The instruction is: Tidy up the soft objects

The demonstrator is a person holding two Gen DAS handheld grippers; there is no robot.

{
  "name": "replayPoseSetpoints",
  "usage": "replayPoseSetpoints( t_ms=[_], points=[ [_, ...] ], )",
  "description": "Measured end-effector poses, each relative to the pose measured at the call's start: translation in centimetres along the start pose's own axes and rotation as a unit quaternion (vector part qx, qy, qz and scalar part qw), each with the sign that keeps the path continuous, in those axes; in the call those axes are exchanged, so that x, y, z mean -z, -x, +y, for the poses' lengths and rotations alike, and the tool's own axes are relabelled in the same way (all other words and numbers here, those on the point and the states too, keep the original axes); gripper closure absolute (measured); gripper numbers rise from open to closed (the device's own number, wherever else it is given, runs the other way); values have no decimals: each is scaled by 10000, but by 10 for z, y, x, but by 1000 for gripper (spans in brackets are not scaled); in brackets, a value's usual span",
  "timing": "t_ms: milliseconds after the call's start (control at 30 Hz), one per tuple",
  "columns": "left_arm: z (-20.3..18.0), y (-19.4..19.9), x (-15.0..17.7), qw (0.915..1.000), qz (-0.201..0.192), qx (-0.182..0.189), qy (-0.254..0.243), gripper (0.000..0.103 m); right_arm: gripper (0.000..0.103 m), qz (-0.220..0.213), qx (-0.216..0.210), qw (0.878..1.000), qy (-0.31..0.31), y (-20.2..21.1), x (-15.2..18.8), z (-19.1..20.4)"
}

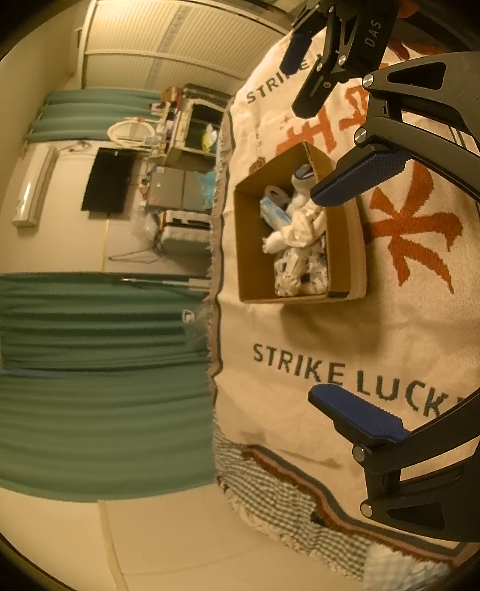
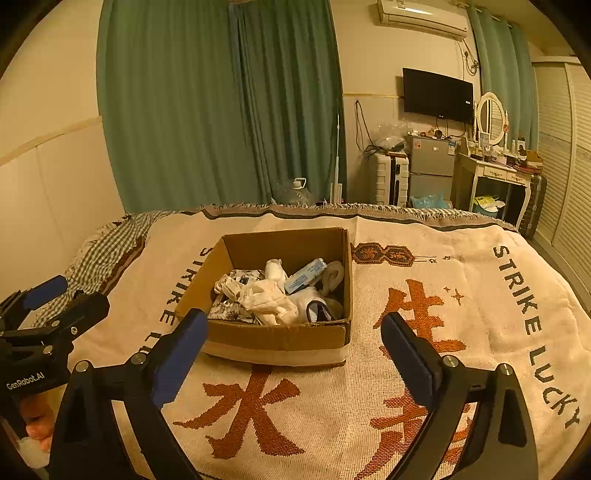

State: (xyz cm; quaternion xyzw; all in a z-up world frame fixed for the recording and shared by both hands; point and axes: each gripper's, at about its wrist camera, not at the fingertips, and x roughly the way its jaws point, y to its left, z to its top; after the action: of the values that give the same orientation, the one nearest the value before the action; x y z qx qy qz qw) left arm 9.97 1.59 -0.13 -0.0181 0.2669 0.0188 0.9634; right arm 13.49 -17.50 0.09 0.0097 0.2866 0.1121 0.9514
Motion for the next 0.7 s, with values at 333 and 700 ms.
replayPoseSetpoints(
  t_ms=[333, 700],
  points=[
    [0, 3, -1, 10000, 4, -29, -41, 5, 6, -5, 63, 10000, 12, 1, 0, 1],
    [0, 1, -2, 10000, 38, -66, 23, 5, 6, 14, 86, 10000, -11, 2, -1, -1]
  ],
)
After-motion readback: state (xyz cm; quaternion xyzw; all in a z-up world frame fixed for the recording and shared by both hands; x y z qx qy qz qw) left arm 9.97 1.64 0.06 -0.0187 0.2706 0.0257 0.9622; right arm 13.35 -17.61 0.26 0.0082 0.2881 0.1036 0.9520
